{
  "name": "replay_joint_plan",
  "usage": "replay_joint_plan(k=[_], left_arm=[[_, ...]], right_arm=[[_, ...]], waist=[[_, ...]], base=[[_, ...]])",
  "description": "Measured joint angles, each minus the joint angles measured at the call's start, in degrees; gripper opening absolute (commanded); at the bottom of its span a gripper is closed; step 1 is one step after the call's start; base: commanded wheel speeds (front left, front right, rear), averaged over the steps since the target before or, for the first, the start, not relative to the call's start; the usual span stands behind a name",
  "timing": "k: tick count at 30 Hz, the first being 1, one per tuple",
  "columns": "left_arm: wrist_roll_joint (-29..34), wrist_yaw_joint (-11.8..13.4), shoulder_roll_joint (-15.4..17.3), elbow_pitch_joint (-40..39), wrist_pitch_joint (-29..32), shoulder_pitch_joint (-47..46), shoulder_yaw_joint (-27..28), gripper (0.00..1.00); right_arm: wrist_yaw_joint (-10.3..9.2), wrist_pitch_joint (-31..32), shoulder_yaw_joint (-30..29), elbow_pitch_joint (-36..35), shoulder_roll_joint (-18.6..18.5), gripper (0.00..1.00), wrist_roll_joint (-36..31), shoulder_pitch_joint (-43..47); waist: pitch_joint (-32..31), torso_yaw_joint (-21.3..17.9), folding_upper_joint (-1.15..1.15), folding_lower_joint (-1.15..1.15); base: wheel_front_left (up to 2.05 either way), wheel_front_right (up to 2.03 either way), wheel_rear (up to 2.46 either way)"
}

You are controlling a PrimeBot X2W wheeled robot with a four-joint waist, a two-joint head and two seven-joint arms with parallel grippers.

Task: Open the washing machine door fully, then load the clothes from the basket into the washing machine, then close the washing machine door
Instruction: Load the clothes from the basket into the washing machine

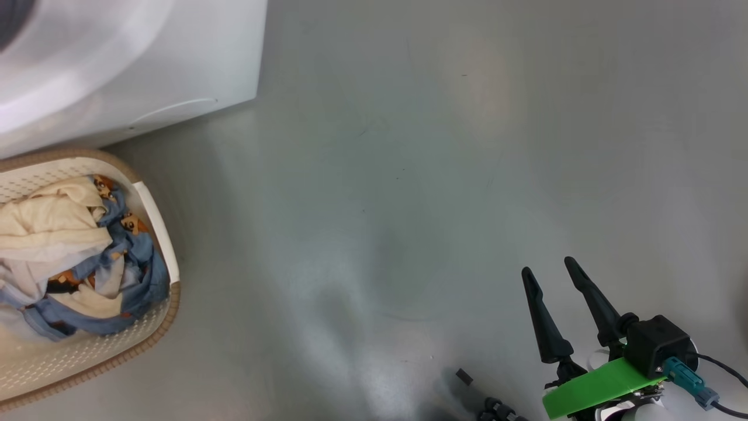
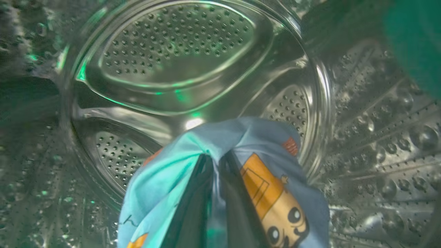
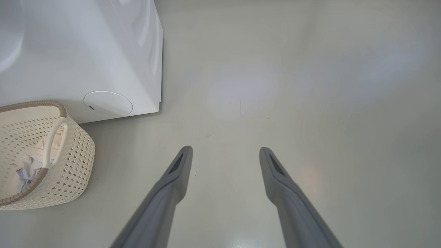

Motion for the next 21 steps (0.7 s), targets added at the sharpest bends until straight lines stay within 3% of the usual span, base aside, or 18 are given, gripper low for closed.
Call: replay_joint_plan(k=[5, 20, 21], left_arm=[[0.24, 0.34, -0.07, 3.48, 0.00, 1.07, 0.15, 0.00], [3.61, -0.57, 0.20, 26.27, 0.67, -1.90, -4.78, 0.00], [3.66, -0.34, 0.21, 27.53, 1.25, -2.63, -5.00, 0.19]], right_arm=[[0.00, 0.00, 0.10, 0.02, 0.00, 1.00, 0.01, -0.01], [0.00, 0.00, 0.42, 0.92, 0.00, 1.00, 0.36, 0.26], [0.00, 0.00, 0.53, 0.97, 0.00, 1.00, 0.36, 0.34]], waist=[[-0.14, 0.34, 0.00, 0.00], [-2.32, 0.22, 0.00, 0.00], [-2.52, 0.23, 0.00, 0.00]], base=[[0.00, 0.00, 0.00], [0.00, 0.00, 0.00], [0.00, 0.00, 0.00]])
